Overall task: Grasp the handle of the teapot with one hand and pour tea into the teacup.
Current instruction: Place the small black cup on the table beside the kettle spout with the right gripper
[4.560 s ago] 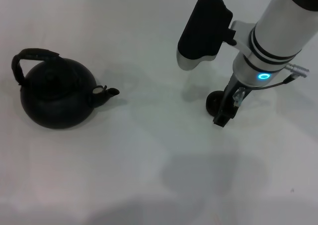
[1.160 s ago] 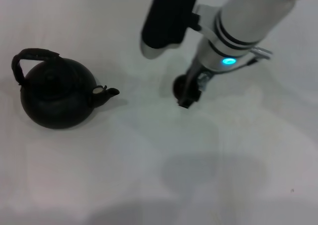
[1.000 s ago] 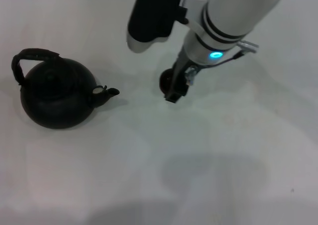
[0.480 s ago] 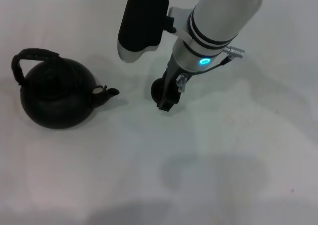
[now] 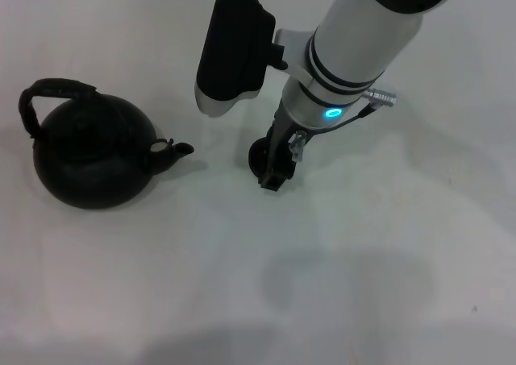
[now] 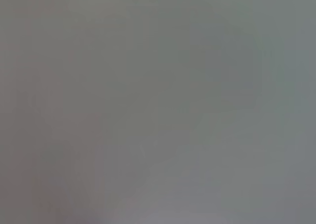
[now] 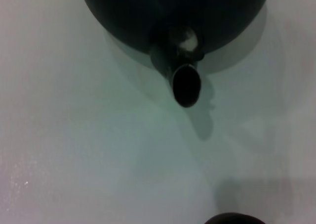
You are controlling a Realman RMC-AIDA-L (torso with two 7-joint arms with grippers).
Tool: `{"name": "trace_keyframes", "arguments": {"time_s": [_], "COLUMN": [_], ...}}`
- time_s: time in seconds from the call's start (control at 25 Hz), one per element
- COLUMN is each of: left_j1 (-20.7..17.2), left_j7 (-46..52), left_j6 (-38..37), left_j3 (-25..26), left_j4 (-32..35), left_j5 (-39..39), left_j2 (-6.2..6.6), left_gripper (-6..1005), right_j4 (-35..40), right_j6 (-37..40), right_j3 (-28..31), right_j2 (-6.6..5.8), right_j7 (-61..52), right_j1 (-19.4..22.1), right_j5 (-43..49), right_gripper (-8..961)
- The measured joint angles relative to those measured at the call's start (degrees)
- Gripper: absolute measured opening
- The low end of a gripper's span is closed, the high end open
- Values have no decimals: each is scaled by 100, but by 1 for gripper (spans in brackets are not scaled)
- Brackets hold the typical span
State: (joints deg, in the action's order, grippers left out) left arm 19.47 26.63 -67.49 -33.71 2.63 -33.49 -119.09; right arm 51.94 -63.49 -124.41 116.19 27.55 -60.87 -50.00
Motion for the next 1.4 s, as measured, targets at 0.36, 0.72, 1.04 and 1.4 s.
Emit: {"name": "trace_keyframes", "arguments": {"time_s": [0.36, 0.72, 1.04, 1.4], "left_j1": [-14, -40, -43, -40], "left_j7": [0, 0, 0, 0], "left_j6": [-3, -30, -36, -45], "left_j3": [18, 17, 25, 15], "left_j4": [0, 0, 0, 3], "left_j5": [1, 1, 1, 0], "left_j2": [0, 0, 0, 0], "left_gripper": [848, 848, 847, 846], "right_j4": [-8, -10, -18, -11], "right_j6": [25, 50, 51, 34], "right_j3": [-56, -122, -161, -206], "right_j2": [0, 0, 0, 0], "right_j7": [120, 160, 224, 318], "right_j1": [-41, -15, -11, -6], "right_j5": [-163, -234, -316, -394], "right_gripper": [738, 740, 741, 742]}}
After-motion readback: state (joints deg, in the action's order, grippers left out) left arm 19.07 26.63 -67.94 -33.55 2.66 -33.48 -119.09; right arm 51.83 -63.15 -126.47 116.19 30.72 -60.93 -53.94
